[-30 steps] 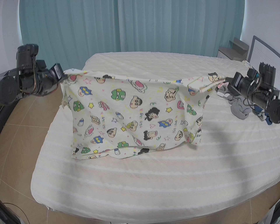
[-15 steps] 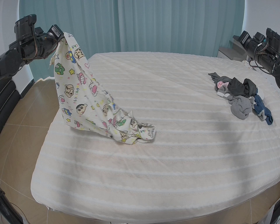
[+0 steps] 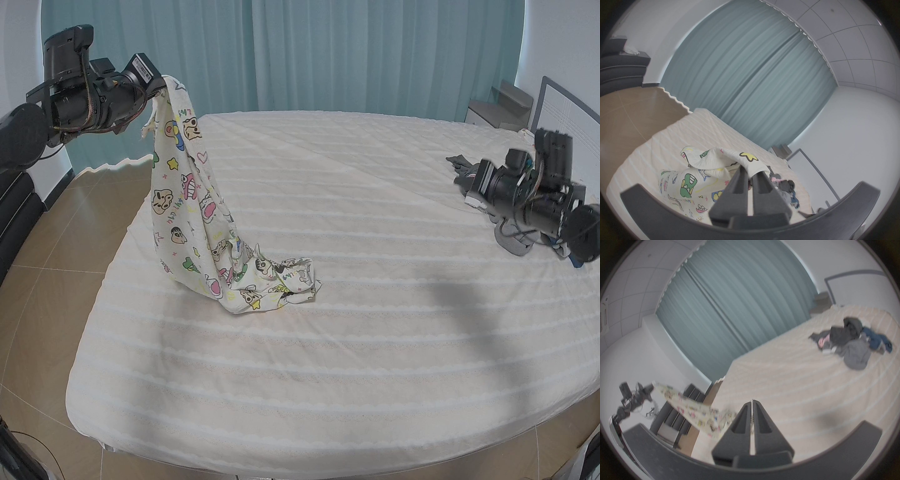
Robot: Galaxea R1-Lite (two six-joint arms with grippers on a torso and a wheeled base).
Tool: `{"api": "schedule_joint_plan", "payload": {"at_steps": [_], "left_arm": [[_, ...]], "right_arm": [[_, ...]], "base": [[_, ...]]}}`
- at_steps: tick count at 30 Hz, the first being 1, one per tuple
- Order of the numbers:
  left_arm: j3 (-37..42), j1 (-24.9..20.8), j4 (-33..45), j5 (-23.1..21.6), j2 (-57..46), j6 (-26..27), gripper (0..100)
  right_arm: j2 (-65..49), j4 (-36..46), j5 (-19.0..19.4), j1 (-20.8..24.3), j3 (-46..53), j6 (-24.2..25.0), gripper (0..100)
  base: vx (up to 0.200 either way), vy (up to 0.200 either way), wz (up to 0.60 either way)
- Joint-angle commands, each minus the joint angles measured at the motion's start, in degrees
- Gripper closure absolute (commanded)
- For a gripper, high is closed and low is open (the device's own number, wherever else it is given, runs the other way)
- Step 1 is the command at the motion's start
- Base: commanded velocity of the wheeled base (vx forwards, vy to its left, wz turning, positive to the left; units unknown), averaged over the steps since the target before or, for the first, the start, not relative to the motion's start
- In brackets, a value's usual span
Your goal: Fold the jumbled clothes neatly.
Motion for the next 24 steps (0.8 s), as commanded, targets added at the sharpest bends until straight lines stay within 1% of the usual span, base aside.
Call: {"api": "schedule_joint_plan", "payload": {"at_steps": [1,2,3,7,8,10,12,14,15,16,17,18,20,21,24], "left_arm": [[1.0,-6.3,4.1,-2.7,-8.2,-0.2,100],[1.0,-6.3,4.1,-2.7,-8.2,-0.2,100],[0.8,-7.7,4.8,-3.4,-10.0,-0.2,100],[0.5,-10.1,5.6,-3.4,-13.0,0.0,100],[0.5,-10.8,6.0,-3.4,-13.8,0.1,100],[0.5,-11.3,6.7,-3.4,-14.3,0.1,100],[1.0,-12.5,8.5,-3.4,-16.4,0.1,100],[1.2,-12.7,9.0,-3.4,-16.9,0.1,100],[1.7,-13.0,10.2,-3.6,-17.9,0.0,100],[2.3,-13.4,11.1,-3.6,-18.6,0.0,100],[2.3,-13.4,11.1,-3.6,-18.6,0.0,100],[3.2,-14.2,11.6,-3.6,-19.6,0.0,100],[5.4,-15.4,11.6,-3.6,-20.9,0.0,100],[5.6,-15.5,11.6,-3.6,-21.0,0.0,100],[8.2,-15.7,11.8,-5.0,-22.7,0.1,100]], "right_arm": [[3.0,-1.8,2.4,7.7,9.9,-0.2,100],[3.0,-1.8,2.4,7.7,9.9,-0.2,100],[4.5,-3.2,2.3,9.5,11.2,-0.7,100],[7.5,-6.3,2.1,13.5,13.6,-3.3,100],[7.8,-7.0,2.0,14.4,14.3,-3.9,0],[8.3,-7.7,1.9,15.2,14.9,-4.6,0],[10.0,-11.1,1.7,17.3,17.0,-7.2,0],[10.6,-12.4,1.7,17.9,17.6,-7.8,0],[12.0,-15.0,1.5,18.7,18.5,-8.9,0],[13.0,-17.0,0.8,18.9,18.5,-9.5,0],[13.0,-17.0,0.8,18.9,18.5,-9.5,0],[14.2,-19.3,-0.6,19.2,18.5,-9.9,0],[15.4,-21.7,-2.1,19.9,18.1,-10.4,0],[15.5,-21.9,-2.1,19.9,18.1,-10.5,0],[15.7,-24.4,-2.8,20.2,17.8,-13.5,0]], "base": [[0.000,0.000,0.00],[0.000,0.000,0.00],[0.000,0.000,0.00],[0.000,0.000,0.00],[0.000,0.000,0.00],[0.000,0.000,0.00],[0.000,0.000,0.00],[0.000,0.000,0.00],[0.000,0.000,0.00],[0.000,0.000,0.00],[0.000,0.000,0.00],[0.000,0.000,0.00],[0.000,0.000,0.00],[0.000,0.000,0.00],[0.000,0.000,0.00]]}}
